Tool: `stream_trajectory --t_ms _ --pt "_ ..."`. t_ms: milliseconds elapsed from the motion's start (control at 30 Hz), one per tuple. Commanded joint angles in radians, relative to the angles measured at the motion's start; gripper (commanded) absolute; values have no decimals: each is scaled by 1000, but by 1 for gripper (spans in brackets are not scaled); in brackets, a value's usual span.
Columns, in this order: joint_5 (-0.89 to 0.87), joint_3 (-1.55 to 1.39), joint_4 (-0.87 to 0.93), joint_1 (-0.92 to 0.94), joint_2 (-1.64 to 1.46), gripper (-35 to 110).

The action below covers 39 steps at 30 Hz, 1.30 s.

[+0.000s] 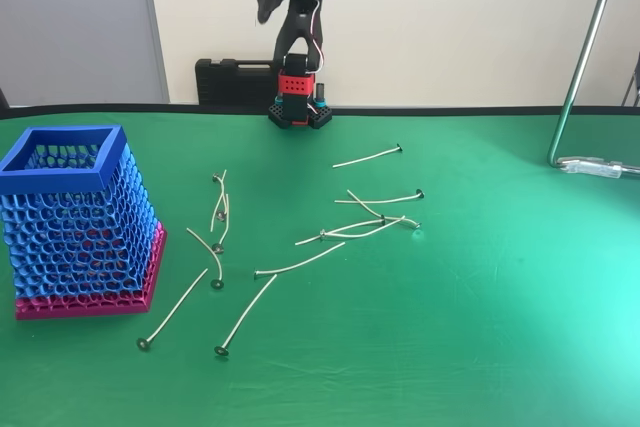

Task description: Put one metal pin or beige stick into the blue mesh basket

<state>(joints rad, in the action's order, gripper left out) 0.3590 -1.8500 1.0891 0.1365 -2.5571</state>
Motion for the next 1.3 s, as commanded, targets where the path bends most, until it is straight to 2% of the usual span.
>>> stream_trajectory --t_ms 0,233,700,900,1167,1267 --pt "-43 -207 -15 -20 -161 0" --pt "-150 -476 -15 -25 -402 0" --pt "-232 -925 -17 -66 -762 0" --pt "-242 -1026 -41 -66 -769 1" --pt "-267 -1230 -212 -63 -769 1" --pt "-273 -1233 -218 -63 -769 1"
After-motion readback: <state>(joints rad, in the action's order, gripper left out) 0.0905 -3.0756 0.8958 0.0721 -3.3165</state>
